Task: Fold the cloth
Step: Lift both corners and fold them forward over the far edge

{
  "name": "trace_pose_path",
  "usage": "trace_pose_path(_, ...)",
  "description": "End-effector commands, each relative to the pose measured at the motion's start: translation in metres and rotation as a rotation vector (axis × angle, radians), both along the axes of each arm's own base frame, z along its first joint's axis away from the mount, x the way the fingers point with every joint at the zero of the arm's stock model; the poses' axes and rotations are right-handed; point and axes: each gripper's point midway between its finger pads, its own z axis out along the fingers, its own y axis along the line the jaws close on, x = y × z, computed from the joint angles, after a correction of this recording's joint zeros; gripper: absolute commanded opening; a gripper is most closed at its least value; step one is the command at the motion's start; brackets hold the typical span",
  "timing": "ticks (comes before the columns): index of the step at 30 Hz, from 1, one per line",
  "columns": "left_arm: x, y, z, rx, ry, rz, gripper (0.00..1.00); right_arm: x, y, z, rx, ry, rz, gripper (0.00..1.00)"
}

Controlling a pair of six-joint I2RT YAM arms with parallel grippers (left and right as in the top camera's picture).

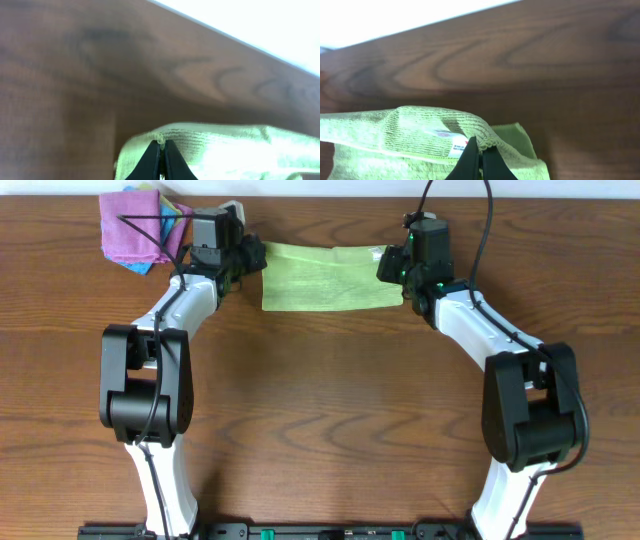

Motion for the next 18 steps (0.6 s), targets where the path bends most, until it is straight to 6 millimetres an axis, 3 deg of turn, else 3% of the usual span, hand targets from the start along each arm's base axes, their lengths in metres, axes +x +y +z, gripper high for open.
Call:
trace_pose_path(1,-0.006,-0.001,-0.013,0.013,0.041,-0.039,0.05,-0.004,0.002,-0.009,0.031,0.054,-0.01,0.02)
trace_pose_path(5,-0.027,-0.002,-0.03,0.011,0.158,-0.061,0.06,-0.024,-0.003,-0.029,0.02,0.175,-0.021,0.01)
trace_pose_path(18,-0.059,0.001,-0.048,0.038,0.305,-0.082,0.06,-0.042,-0.014,-0.042,0.018,0.278,-0.029,0.02)
